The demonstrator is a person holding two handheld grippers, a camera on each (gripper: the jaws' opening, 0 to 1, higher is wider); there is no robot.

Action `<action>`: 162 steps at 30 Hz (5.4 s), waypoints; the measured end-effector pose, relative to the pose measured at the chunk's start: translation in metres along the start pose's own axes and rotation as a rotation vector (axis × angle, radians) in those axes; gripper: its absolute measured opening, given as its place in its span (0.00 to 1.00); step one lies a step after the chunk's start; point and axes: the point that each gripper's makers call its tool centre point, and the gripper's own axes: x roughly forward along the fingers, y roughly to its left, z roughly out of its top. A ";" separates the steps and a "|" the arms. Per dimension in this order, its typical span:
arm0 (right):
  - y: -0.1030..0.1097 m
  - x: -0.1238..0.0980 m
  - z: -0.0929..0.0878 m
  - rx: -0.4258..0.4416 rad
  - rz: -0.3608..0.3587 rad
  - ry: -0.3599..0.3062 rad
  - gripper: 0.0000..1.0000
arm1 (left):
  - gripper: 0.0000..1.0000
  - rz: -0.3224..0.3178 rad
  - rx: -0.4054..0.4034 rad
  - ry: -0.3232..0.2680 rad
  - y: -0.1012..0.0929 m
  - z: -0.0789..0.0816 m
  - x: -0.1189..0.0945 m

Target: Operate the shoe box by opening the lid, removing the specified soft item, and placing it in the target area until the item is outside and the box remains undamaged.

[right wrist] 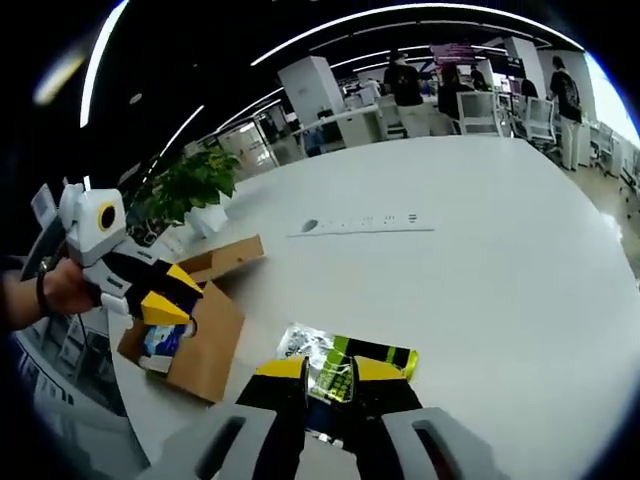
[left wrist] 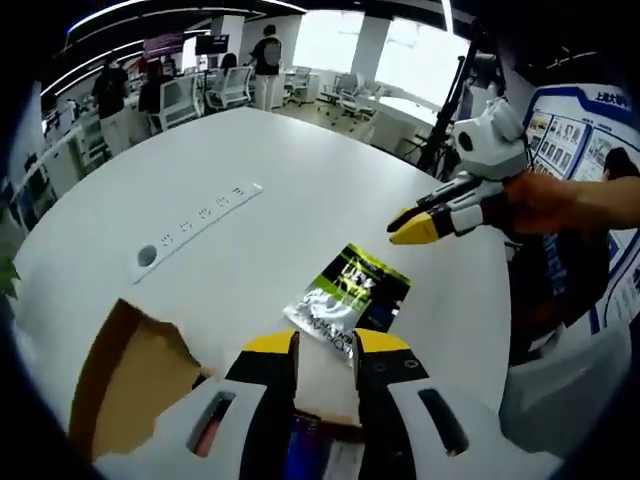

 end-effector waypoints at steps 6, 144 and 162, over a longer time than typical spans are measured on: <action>0.041 0.010 0.007 -0.041 0.056 -0.016 0.18 | 0.21 0.068 -0.041 -0.058 0.029 -0.012 -0.049; 0.229 0.125 -0.040 -0.368 0.225 0.236 0.00 | 0.20 0.315 -0.497 0.037 0.099 -0.197 -0.125; 0.232 0.116 -0.042 -0.345 0.237 0.219 0.00 | 0.24 0.387 -0.547 0.204 0.104 -0.226 -0.099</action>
